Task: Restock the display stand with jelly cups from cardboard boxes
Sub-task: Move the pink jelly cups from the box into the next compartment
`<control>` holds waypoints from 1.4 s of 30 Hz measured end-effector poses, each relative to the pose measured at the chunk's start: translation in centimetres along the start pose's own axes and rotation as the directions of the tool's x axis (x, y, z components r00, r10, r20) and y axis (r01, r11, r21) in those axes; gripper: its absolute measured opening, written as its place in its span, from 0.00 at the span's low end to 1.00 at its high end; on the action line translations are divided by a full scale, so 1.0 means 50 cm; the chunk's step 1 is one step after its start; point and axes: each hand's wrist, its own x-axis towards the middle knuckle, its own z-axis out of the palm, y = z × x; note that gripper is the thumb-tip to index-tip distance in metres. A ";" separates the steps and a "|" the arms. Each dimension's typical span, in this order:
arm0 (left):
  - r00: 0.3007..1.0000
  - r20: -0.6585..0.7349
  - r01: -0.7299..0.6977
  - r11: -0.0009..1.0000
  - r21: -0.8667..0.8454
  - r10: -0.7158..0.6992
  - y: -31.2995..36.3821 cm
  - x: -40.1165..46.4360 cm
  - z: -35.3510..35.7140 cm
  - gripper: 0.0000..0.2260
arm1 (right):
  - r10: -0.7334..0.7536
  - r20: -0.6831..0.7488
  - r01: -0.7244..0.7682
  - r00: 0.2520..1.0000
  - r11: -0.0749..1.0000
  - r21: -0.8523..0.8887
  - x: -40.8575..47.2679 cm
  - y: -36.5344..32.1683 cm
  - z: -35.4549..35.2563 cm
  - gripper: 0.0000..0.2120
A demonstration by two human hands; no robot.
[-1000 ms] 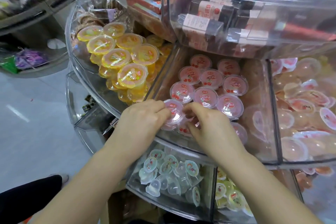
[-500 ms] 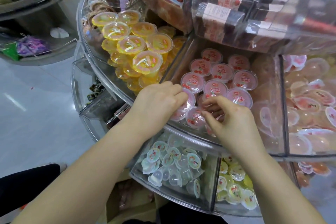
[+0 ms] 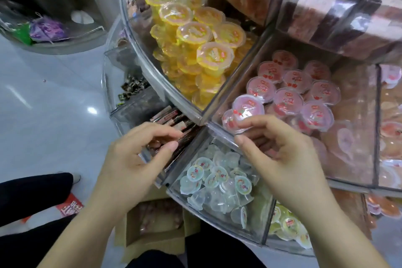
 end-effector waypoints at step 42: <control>0.122 0.083 0.895 0.146 0.421 -0.989 -1.432 -0.603 0.518 0.14 | 0.729 0.525 0.227 0.439 0.475 -0.850 -0.307 1.243 1.083 0.27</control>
